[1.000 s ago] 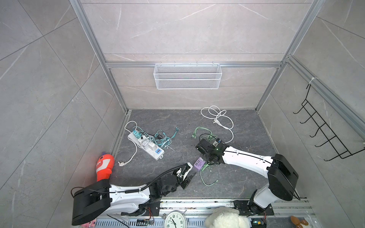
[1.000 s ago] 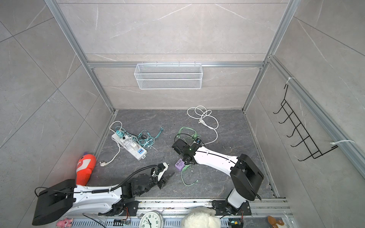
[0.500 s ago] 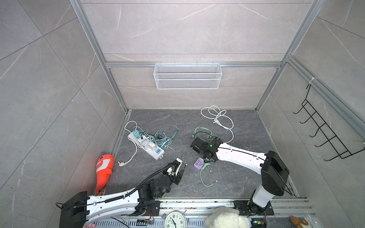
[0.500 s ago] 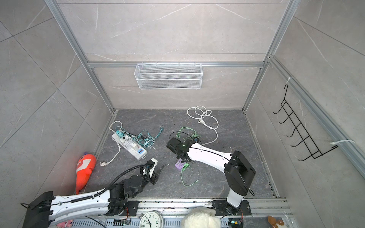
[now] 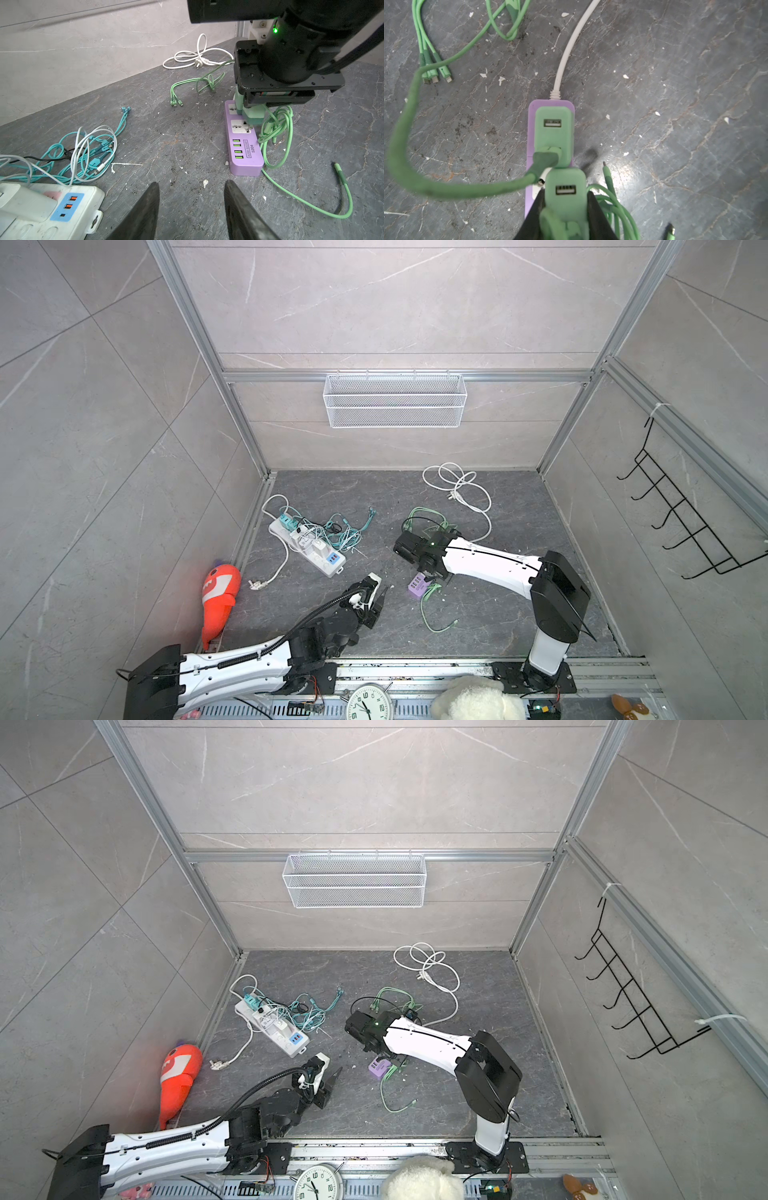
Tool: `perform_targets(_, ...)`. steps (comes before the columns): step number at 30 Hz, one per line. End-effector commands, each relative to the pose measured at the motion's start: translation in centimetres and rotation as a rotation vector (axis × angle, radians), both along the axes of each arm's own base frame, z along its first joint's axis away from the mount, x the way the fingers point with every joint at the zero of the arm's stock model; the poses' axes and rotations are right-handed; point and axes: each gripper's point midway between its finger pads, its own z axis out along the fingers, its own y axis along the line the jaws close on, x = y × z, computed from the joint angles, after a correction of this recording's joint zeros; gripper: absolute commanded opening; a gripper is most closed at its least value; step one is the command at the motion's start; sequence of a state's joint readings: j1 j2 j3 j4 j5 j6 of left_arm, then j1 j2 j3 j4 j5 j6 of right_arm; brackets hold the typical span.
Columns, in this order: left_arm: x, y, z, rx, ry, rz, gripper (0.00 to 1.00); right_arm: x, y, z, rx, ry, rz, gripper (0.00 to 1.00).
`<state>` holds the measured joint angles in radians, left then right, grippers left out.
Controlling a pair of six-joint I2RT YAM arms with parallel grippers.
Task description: Insert the plug
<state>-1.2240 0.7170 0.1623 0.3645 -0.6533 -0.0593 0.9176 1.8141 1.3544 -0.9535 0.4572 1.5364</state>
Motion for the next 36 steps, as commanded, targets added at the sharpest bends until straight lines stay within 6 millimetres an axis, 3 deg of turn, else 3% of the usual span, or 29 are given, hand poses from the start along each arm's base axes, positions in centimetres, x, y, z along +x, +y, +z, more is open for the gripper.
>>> perform_targets(1,0.2,0.3,0.3,-0.010,-0.010,0.018,0.53,-0.5,-0.6,-0.7,-0.060,0.022,-0.021,0.00)
perform_targets(19,0.3,0.6,0.3,-0.019,0.016,0.043,0.52,-1.2,1.9,-2.5,-0.047,0.069,-0.025,0.00)
perform_targets(23,0.3,0.7,0.3,-0.019,0.015,0.047,0.52,-1.8,1.3,-3.0,-0.069,0.088,-0.040,0.00)
perform_targets(32,0.2,0.2,0.1,-0.009,0.023,0.030,0.52,-1.8,0.0,-1.2,-0.151,0.055,-0.055,0.00)
perform_targets(36,0.3,0.1,0.0,-0.003,0.023,0.032,0.52,-1.8,0.0,-1.6,-0.156,0.064,-0.053,0.00)
